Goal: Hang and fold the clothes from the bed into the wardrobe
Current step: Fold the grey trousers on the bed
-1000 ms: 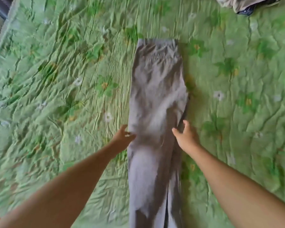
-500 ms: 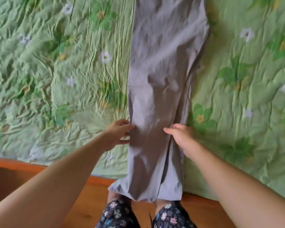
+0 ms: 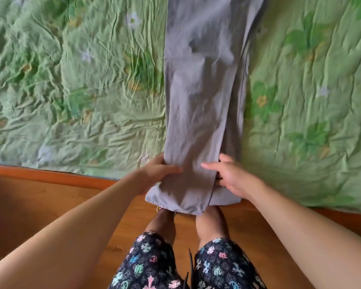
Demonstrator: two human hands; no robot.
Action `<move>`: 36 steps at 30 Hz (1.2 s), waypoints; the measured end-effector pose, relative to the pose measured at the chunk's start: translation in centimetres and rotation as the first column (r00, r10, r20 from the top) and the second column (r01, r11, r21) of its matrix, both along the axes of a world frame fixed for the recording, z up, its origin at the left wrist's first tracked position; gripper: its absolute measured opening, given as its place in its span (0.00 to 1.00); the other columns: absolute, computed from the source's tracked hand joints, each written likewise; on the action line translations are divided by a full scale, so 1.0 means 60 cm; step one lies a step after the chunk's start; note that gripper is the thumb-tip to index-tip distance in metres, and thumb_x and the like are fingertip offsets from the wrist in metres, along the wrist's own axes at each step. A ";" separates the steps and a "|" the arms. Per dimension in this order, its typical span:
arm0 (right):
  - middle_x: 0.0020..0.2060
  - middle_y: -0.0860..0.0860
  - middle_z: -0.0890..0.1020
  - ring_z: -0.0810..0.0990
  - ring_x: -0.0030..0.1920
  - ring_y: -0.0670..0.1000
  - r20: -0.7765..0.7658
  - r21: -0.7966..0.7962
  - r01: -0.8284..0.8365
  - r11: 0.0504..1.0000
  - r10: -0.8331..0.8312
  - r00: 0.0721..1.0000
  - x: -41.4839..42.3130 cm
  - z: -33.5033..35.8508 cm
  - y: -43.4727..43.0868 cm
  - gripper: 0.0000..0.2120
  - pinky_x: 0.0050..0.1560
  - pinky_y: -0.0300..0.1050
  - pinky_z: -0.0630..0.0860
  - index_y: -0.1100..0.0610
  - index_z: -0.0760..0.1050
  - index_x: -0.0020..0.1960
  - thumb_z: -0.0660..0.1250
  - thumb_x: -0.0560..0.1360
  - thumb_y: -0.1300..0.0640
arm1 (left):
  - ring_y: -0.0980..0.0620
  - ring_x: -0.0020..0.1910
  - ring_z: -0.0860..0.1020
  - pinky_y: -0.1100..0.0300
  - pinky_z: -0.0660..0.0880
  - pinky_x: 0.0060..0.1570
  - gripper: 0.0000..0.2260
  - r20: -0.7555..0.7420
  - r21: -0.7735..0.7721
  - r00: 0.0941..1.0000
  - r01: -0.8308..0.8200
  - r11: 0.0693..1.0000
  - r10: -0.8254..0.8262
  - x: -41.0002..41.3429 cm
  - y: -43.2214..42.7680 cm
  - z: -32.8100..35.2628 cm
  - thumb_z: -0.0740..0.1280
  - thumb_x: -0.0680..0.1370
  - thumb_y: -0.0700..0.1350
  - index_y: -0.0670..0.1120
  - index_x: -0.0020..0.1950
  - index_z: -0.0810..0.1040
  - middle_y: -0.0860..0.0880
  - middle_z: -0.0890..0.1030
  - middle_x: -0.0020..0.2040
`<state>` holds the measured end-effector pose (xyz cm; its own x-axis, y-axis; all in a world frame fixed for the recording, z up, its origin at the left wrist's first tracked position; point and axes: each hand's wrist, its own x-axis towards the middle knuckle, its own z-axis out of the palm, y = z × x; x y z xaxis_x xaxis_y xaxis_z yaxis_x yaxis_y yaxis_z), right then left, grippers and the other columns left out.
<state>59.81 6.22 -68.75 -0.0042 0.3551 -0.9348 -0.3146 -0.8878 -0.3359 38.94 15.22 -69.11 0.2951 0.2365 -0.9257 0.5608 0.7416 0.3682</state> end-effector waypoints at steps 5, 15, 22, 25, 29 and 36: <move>0.47 0.58 0.87 0.86 0.49 0.60 0.055 -0.116 -0.017 0.993 0.024 0.998 -0.037 -0.023 -0.088 0.08 0.52 0.60 0.82 0.62 0.79 0.55 0.70 0.76 0.65 | 0.49 0.57 0.82 0.53 0.78 0.61 0.19 0.009 0.026 0.959 0.283 0.959 -0.283 -0.048 -0.024 -0.005 0.77 0.73 0.42 0.46 0.63 0.80 0.49 0.85 0.56; 0.41 0.56 0.75 0.74 0.49 0.55 0.794 0.032 -0.417 0.908 0.230 0.563 -0.009 -0.003 -0.168 0.16 0.49 0.50 0.71 0.49 0.72 0.32 0.68 0.78 0.54 | 0.47 0.54 0.84 0.50 0.80 0.59 0.17 0.059 0.085 0.994 0.087 0.993 -0.092 -0.036 -0.103 -0.001 0.76 0.74 0.40 0.41 0.61 0.80 0.45 0.86 0.54; 0.23 0.44 0.60 0.60 0.25 0.44 0.552 0.210 -0.065 0.975 -0.064 0.831 -0.009 -0.017 -0.172 0.18 0.26 0.39 0.56 0.55 0.62 0.32 0.63 0.78 0.57 | 0.48 0.51 0.85 0.55 0.81 0.50 0.17 0.067 0.020 0.994 -0.092 0.996 0.091 0.004 -0.134 -0.011 0.77 0.73 0.40 0.43 0.59 0.80 0.47 0.87 0.51; 0.33 0.47 0.64 0.64 0.32 0.46 0.587 0.430 -0.095 0.898 -0.197 0.786 -0.002 0.018 -0.180 0.18 0.33 0.42 0.60 0.65 0.63 0.33 0.64 0.76 0.57 | 0.46 0.54 0.84 0.54 0.81 0.53 0.16 0.118 -0.002 0.980 -0.163 0.987 0.162 0.011 -0.142 0.011 0.76 0.73 0.41 0.43 0.59 0.81 0.46 0.86 0.53; 0.31 0.42 0.70 0.69 0.32 0.46 0.492 0.524 -0.160 0.837 -0.143 0.859 0.018 0.044 -0.171 0.21 0.36 0.42 0.64 0.55 0.66 0.30 0.70 0.73 0.45 | 0.45 0.56 0.84 0.55 0.82 0.51 0.21 0.228 -0.085 0.941 -0.238 0.968 0.251 0.006 -0.151 0.038 0.74 0.72 0.48 0.42 0.63 0.81 0.43 0.85 0.57; 0.34 0.54 0.78 0.76 0.39 0.54 0.226 0.259 -0.023 0.965 -0.037 0.973 0.023 -0.012 -0.242 0.13 0.40 0.46 0.70 0.58 0.75 0.39 0.70 0.78 0.52 | 0.45 0.50 0.85 0.59 0.81 0.43 0.13 0.091 -0.012 0.975 -0.202 0.979 0.202 -0.009 -0.195 0.027 0.70 0.78 0.44 0.38 0.59 0.82 0.40 0.86 0.54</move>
<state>61.22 -8.32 -69.48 0.2005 0.5841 -0.7866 -0.2090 -0.7589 -0.6168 38.38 3.52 -67.48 0.3247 0.2976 -0.8978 0.3637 0.8370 0.4089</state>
